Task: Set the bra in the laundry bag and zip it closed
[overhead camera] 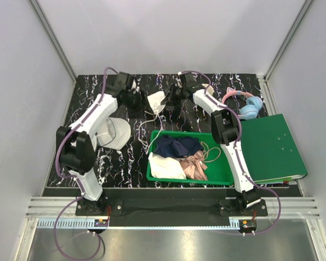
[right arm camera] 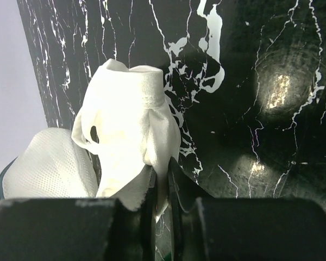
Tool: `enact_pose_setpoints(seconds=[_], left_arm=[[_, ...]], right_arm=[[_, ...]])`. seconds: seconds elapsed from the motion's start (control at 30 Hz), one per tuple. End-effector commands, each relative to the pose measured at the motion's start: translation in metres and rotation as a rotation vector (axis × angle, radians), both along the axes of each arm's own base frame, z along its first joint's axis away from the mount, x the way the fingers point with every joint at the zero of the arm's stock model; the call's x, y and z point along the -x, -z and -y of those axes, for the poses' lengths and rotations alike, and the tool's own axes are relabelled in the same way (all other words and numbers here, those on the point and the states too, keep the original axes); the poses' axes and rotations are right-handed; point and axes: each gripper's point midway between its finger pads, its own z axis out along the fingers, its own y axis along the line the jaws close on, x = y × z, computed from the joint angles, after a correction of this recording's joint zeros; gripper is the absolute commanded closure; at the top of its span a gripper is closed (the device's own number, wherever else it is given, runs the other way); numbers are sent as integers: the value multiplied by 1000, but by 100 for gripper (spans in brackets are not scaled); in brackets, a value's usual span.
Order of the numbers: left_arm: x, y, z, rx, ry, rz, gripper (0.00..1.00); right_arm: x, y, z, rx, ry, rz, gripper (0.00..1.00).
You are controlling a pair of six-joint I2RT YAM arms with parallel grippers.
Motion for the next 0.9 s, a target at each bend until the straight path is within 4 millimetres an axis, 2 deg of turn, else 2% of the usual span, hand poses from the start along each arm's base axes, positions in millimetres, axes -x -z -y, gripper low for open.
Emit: enact_pose_setpoints(seconds=[0.0, 0.13, 0.2, 0.23, 0.3, 0.43, 0.57, 0.77, 0.87], left_arm=[[44, 64, -2, -121, 82, -142, 42], [51, 77, -7, -228, 72, -121, 41], [57, 86, -10, -259, 53, -136, 31], [59, 90, -13, -263, 38, -150, 17], [66, 102, -12, -233, 17, -201, 12], [73, 122, -11, -210, 12, -266, 14], [67, 122, -21, -253, -30, -232, 15], [66, 122, -26, -255, -24, -223, 11], [64, 127, -27, -261, -20, -229, 16]], right_arm=[[-6, -18, 1, -18, 0, 25, 84], [1, -16, 4, -1, 0, 15, 84], [3, -18, 6, 8, -7, 24, 84], [3, -18, 7, 11, -9, 26, 84], [5, -19, 8, 22, -14, 33, 84], [7, -16, 10, 24, -19, 28, 84], [10, -16, 10, 22, -28, 23, 84], [11, -15, 11, 29, -30, 27, 84], [10, -16, 11, 26, -27, 26, 84]])
